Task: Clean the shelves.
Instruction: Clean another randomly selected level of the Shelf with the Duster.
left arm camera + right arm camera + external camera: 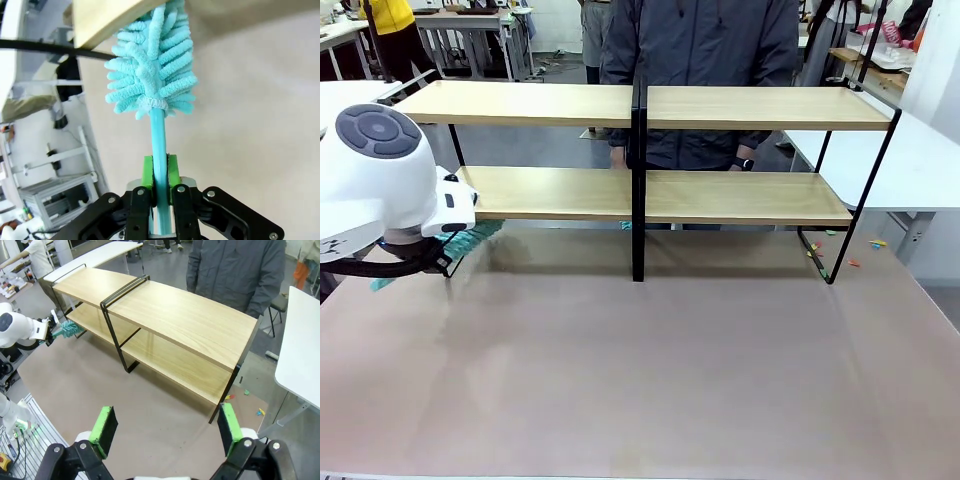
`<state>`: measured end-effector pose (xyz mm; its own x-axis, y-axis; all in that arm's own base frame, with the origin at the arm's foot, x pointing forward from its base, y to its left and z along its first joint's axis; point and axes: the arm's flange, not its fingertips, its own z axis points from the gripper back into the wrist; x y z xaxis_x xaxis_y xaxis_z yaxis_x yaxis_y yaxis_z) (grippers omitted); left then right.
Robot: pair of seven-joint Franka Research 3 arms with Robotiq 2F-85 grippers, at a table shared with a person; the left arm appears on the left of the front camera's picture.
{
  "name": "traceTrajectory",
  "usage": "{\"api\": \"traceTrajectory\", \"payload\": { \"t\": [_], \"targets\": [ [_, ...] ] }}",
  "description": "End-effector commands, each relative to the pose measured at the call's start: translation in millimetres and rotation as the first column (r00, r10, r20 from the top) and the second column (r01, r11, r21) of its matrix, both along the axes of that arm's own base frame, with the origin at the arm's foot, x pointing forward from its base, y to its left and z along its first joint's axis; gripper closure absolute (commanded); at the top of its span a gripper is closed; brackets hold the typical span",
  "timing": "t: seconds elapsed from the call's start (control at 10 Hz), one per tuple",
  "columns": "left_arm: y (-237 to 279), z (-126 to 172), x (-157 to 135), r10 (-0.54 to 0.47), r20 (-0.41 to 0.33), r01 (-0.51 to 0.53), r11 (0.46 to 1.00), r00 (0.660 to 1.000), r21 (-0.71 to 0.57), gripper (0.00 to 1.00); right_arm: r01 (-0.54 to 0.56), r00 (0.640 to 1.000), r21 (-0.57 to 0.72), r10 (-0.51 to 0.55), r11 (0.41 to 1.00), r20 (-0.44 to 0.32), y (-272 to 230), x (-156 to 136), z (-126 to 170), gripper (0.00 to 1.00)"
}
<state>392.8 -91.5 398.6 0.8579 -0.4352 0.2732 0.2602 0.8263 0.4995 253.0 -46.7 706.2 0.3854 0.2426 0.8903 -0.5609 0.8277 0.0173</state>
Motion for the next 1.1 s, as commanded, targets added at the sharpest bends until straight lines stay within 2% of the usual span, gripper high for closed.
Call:
{"api": "traceTrajectory", "payload": {
  "t": [0.0, 0.1, 0.5, 0.6, 0.9, 1.0],
  "targets": [
    [20, -11, -58, -0.153, -0.094, 0.137, 0.978, 0.984, -0.159, 0.87, -0.006, 1.000, 0.006, 0.006, 1.000, 0.005, 1, 0, 1, 0.00],
    [0, 0, 0, 0.000, 0.000, 0.000, 1.000, 1.000, 0.000, 0.87, -0.006, 1.000, 0.006, 0.006, 1.000, 0.005, 1, 0, 1, 0.00],
    [0, 0, 0, 0.000, 0.000, 0.000, 1.000, 1.000, 0.000, 0.87, -0.006, 1.000, 0.006, 0.006, 1.000, 0.005, 1, 0, 1, 0.00],
    [3, 2, 1, -0.025, -0.027, 0.024, 0.999, 0.999, -0.025, 0.87, -0.006, 1.000, 0.006, 0.006, 1.000, 0.005, 1, 0, 1, 0.00],
    [11, -7, -10, 0.002, -0.035, -0.003, 1.000, 0.999, -0.030, 0.87, -0.006, 1.000, 0.006, 0.006, 1.000, 0.005, 1, 0, 1, 0.00],
    [13, -12, -9, 0.054, -0.007, -0.054, 0.999, 0.999, 0.001, 0.87, -0.006, 1.000, 0.006, 0.006, 1.000, 0.005, 1, 0, 1, 0.00]
  ]
}}
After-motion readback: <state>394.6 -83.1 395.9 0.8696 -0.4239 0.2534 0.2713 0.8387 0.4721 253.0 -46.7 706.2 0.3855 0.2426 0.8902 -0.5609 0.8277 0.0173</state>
